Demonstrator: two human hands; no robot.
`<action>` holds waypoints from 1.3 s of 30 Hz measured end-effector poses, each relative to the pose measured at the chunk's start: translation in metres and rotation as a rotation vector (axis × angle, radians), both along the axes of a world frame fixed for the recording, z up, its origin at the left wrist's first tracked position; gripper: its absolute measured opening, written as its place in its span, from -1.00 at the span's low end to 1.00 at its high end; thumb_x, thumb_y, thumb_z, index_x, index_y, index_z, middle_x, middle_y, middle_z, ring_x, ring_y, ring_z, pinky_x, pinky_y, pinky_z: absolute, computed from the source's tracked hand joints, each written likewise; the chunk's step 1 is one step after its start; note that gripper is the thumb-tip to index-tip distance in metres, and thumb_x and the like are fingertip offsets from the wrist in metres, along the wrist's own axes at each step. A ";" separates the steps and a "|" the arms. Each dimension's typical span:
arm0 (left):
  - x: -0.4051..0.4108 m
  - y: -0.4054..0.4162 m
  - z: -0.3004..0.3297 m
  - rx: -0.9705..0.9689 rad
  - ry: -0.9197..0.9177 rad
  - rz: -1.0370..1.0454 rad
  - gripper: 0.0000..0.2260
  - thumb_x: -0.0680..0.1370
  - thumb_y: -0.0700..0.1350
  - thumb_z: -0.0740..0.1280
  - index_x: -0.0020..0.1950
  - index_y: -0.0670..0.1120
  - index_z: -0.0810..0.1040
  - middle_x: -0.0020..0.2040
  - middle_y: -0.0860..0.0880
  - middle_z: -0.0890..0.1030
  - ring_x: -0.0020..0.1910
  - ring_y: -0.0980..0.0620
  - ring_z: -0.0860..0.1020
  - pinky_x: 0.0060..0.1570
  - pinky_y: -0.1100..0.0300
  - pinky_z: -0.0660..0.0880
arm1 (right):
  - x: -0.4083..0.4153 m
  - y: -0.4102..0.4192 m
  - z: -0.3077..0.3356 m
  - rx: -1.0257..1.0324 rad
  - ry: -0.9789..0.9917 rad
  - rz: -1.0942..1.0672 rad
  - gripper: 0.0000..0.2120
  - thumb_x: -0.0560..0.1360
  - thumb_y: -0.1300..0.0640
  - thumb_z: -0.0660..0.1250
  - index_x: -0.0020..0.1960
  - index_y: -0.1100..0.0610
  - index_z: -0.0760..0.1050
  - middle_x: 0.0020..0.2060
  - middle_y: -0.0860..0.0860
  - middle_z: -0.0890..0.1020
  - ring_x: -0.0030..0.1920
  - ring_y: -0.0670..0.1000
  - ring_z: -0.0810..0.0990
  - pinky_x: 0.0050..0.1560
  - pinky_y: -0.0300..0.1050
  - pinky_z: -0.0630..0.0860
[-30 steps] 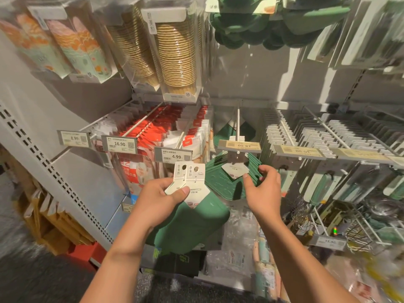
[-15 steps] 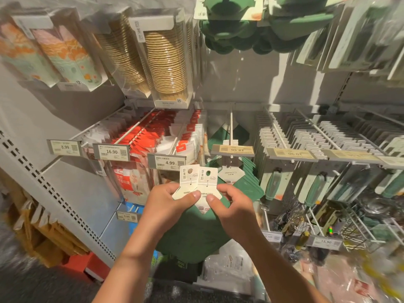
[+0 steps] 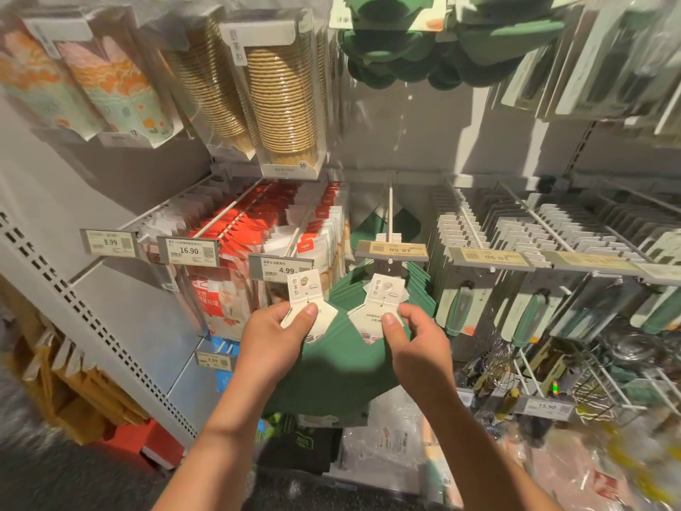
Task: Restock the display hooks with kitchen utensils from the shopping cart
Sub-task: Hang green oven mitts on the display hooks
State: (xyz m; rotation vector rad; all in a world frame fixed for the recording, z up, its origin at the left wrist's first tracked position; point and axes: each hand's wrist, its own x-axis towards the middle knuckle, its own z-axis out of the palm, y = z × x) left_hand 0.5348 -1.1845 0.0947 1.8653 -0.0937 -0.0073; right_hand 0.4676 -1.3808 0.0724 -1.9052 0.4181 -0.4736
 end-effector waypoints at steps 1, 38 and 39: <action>0.002 0.003 -0.001 0.012 0.000 0.014 -0.85 0.63 -0.02 0.42 -0.11 0.04 0.74 -0.16 0.15 0.76 -0.18 0.21 0.66 -0.11 0.14 0.52 | 0.001 -0.004 0.000 -0.008 -0.007 -0.020 -0.76 0.65 0.04 0.31 0.28 0.07 0.59 0.10 -0.12 0.67 0.05 -0.18 0.58 0.02 -0.35 0.44; -0.003 0.021 0.014 0.138 -0.024 -0.177 -0.79 0.51 0.08 0.53 -0.18 -0.05 0.76 -0.25 0.01 0.75 -0.34 0.21 0.56 -0.29 0.21 0.43 | 0.061 -0.040 -0.001 -0.174 0.209 -0.091 -0.54 0.60 -0.22 0.32 0.24 0.14 0.58 0.10 0.11 0.70 0.16 0.16 0.63 -0.02 -0.07 0.41; -0.003 0.021 0.013 0.156 -0.016 -0.177 -0.80 0.53 0.06 0.52 -0.18 -0.05 0.76 -0.26 0.05 0.74 -0.35 0.23 0.56 -0.29 0.22 0.44 | 0.057 -0.038 0.000 -0.159 0.193 -0.094 -0.52 0.59 -0.22 0.33 0.29 0.13 0.55 0.15 0.12 0.68 0.20 0.16 0.62 0.06 -0.04 0.45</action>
